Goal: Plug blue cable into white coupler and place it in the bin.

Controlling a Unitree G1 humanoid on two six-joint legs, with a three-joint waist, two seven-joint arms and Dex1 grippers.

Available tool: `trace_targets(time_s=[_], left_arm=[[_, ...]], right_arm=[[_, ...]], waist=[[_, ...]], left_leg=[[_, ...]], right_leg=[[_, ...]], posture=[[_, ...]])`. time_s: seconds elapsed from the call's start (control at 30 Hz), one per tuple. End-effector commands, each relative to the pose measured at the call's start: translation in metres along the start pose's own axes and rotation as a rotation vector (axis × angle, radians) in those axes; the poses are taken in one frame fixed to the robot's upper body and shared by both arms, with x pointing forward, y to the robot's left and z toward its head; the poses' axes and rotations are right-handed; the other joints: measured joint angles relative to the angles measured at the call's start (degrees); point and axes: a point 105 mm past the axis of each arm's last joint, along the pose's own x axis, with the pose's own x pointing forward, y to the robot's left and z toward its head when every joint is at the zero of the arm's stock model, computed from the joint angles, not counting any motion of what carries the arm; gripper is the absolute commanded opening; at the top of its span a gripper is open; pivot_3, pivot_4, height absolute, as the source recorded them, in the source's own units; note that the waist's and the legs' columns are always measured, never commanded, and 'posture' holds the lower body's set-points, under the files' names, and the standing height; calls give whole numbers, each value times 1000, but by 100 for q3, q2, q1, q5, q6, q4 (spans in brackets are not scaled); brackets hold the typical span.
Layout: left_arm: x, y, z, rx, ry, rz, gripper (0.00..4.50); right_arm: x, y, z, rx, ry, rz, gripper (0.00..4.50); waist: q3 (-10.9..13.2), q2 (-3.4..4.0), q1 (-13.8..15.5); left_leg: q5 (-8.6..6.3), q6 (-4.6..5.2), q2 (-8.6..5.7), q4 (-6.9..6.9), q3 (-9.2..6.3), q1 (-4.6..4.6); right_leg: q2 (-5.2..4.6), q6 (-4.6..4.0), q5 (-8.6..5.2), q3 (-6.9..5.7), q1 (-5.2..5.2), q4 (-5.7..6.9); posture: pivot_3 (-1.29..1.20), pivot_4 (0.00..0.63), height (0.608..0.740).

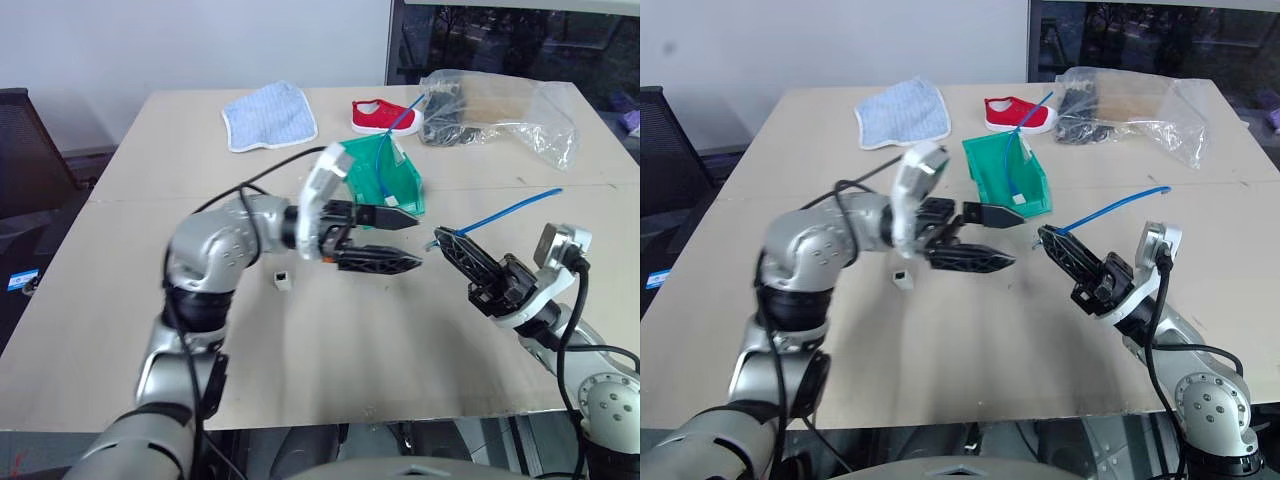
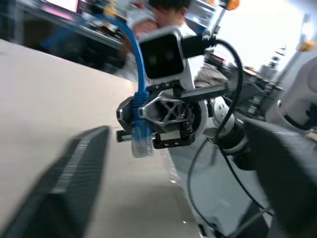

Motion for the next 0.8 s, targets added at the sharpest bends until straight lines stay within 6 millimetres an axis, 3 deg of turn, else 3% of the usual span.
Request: trace_targets(time_s=[0.03,0.17,0.27,0.43,0.63,0.8], left_arm=[[-22,-5,19,176,-80,256,4430],[-68,13,17,330,-193,741,4430],[-91,4,-17,328,-123,1006,4430],[-100,-15,-56,280,-95,1228,4430],[-105,-23,-116,247,95,1399,4430],[-97,-19,-139,153,44,1397,4430]], right_arm=[[-4,-9,10,-58,-29,-35,0],[-8,-17,6,-73,8,-46,0],[-9,-21,3,-70,31,-44,0],[-5,-25,0,-69,53,-19,0],[-2,-24,1,-75,70,-7,0],[-6,-18,-2,-112,138,7,0]], waist=[[0,0,34],[-4,4,76],[-7,-1,46],[-9,-1,165],[-12,-3,230],[-13,-1,216]], left_leg=[[0,0,0,0,0,0],[0,0,0,5,6,5],[-1,0,4,0,24,7],[-14,21,6,-2,38,8],[-17,26,10,-2,51,16],[-20,30,11,-4,57,8]], right_leg=[[0,0,0,0,0,-1],[-1,-4,4,1,4,-6],[2,-5,4,16,4,-6],[2,-6,5,24,3,-8],[1,-10,5,27,13,-11],[1,-9,5,28,10,-28]], posture=[[0,150,740],[0,150,740],[0,150,740],[0,150,740],[0,150,740],[0,150,740]])
